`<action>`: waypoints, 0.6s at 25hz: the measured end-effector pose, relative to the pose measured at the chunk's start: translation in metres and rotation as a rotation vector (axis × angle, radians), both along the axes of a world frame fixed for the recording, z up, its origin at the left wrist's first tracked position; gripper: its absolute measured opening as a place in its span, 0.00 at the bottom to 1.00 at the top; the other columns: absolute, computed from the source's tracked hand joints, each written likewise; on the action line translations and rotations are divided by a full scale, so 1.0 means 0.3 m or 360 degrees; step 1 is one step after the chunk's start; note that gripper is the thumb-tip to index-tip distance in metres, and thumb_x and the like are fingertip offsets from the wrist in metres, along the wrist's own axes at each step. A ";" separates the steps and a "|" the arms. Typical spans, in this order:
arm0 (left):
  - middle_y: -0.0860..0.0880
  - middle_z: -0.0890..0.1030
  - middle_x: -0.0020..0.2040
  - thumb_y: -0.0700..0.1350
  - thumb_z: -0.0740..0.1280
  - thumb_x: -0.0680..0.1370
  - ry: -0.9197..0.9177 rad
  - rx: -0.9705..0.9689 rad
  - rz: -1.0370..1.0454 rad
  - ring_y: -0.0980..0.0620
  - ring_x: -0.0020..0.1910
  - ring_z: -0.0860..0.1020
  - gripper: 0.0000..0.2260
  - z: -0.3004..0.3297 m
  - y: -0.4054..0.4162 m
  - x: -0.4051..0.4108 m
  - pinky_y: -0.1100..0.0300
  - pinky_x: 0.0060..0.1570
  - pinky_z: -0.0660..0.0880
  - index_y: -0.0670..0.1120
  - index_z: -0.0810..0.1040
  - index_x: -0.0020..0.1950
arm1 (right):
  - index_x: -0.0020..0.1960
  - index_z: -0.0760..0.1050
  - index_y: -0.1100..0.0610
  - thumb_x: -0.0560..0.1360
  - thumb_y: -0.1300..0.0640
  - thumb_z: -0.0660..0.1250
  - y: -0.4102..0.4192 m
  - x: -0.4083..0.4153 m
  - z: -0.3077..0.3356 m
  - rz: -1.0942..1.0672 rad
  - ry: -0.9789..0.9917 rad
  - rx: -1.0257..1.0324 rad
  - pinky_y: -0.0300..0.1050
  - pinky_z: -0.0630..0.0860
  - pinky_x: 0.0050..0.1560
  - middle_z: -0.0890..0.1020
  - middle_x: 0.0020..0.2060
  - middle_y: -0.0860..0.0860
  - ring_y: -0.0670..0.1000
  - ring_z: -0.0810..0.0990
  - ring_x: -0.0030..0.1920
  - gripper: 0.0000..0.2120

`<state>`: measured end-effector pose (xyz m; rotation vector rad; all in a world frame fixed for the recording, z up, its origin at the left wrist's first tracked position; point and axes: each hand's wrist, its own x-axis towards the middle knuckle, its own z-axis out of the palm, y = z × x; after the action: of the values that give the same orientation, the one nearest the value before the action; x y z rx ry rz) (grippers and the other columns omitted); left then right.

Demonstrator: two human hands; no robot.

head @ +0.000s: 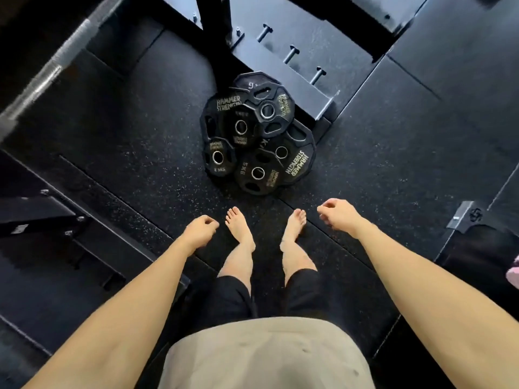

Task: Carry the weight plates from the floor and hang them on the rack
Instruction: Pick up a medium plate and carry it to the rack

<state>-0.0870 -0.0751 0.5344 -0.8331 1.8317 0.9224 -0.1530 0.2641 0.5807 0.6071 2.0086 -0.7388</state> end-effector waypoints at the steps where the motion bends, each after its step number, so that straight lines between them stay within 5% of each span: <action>1: 0.47 0.80 0.45 0.47 0.62 0.81 -0.0038 0.0006 0.0064 0.50 0.41 0.76 0.08 -0.066 0.016 -0.040 0.57 0.39 0.72 0.46 0.77 0.54 | 0.45 0.77 0.53 0.78 0.52 0.65 -0.017 -0.094 -0.073 0.0039 0.0011 -0.0014 0.49 0.74 0.44 0.82 0.43 0.54 0.53 0.77 0.42 0.06; 6: 0.46 0.79 0.46 0.46 0.61 0.82 -0.0193 0.0025 0.0405 0.50 0.41 0.74 0.08 -0.488 0.091 -0.166 0.56 0.39 0.71 0.44 0.76 0.56 | 0.46 0.79 0.54 0.76 0.51 0.65 -0.107 -0.450 -0.529 0.0202 0.0053 -0.0055 0.51 0.77 0.49 0.83 0.44 0.54 0.55 0.79 0.45 0.08; 10: 0.45 0.80 0.51 0.48 0.61 0.82 -0.0318 0.0046 0.0667 0.49 0.47 0.78 0.09 -0.912 0.180 -0.224 0.51 0.49 0.77 0.46 0.74 0.58 | 0.48 0.77 0.54 0.76 0.50 0.65 -0.166 -0.624 -0.955 0.0327 0.0109 -0.0054 0.48 0.75 0.51 0.81 0.45 0.53 0.54 0.78 0.48 0.08; 15: 0.47 0.79 0.50 0.48 0.66 0.80 -0.0388 0.0072 0.1027 0.50 0.49 0.80 0.15 -1.385 0.290 -0.288 0.52 0.48 0.81 0.47 0.70 0.65 | 0.65 0.71 0.55 0.77 0.48 0.66 -0.231 -0.721 -1.391 0.0652 0.0207 0.0014 0.50 0.71 0.60 0.77 0.61 0.55 0.58 0.74 0.62 0.20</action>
<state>-0.1734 0.0119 0.1190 -1.4812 1.3363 1.1855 -0.3693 0.1948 0.1634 0.1419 2.1630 -0.5295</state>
